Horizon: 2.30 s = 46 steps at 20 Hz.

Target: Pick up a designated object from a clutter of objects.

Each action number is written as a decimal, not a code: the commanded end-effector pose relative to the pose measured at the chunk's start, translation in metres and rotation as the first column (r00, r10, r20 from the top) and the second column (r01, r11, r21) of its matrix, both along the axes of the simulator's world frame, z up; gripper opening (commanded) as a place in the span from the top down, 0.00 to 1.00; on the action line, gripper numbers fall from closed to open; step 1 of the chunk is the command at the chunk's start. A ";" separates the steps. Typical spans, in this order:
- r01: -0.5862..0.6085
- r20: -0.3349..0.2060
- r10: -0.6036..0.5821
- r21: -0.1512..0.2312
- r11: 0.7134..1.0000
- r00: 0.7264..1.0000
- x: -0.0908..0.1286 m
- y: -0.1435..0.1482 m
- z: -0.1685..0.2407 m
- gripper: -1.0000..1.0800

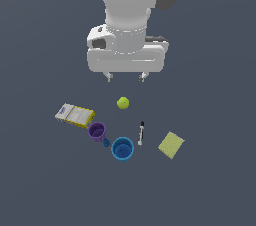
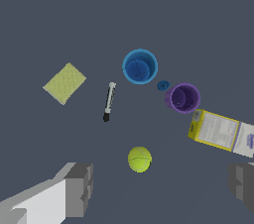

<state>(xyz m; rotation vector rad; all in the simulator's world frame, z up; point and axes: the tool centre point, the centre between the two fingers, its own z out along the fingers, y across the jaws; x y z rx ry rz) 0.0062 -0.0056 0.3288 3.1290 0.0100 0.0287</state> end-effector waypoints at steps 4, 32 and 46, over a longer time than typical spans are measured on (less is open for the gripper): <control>-0.010 0.002 0.010 -0.003 1.000 1.000 0.000 0.002 0.003 0.38; 0.010 0.123 -0.002 -0.062 0.998 0.992 0.062 0.001 -0.071 0.38; 0.011 0.265 0.014 -0.094 0.995 0.964 0.109 0.011 -0.170 0.38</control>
